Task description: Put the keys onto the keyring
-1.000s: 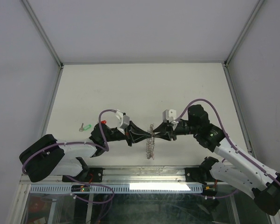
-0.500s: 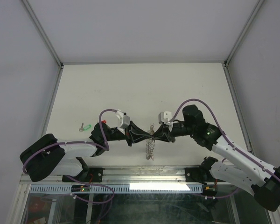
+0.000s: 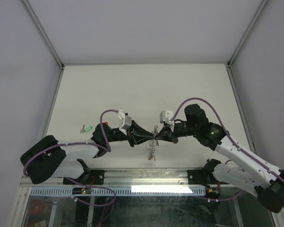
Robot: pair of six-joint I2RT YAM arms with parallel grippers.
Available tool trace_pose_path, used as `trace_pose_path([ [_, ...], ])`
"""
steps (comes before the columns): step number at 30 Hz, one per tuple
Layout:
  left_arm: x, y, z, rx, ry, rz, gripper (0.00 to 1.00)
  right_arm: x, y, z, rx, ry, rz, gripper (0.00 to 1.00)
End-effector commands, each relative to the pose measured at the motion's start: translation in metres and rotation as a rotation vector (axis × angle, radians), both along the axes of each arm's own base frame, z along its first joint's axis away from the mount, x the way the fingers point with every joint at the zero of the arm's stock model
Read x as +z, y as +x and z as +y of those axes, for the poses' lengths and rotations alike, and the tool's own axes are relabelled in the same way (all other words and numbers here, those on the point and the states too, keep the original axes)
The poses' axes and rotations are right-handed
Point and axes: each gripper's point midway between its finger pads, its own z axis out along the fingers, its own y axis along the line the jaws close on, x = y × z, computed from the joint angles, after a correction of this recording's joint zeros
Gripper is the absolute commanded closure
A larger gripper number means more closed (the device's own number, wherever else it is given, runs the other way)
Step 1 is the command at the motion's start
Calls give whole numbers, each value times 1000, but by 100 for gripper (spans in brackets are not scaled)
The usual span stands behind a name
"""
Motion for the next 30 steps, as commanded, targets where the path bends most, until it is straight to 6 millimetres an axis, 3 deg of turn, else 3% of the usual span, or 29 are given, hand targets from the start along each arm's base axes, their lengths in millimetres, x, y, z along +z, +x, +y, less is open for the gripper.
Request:
trace_pose_path([
  [1,30,5,-2,9,-57,-85,82,32,5,2,-9,8,-70,100],
  [4,25,9,-3,25,-2,-108,73,28,2,-5,-28,-82,-31,100],
  [9,17,18,-2,64,119,-174,66,16,3,-11,-64,-264,46,100],
  [18,4,20,5,60,265,-241,68,12,2,-11,-128,-458,157,100],
  [30,0,11,1,-31,320,-255,65,20,-1,-6,-152,-510,219,100],
])
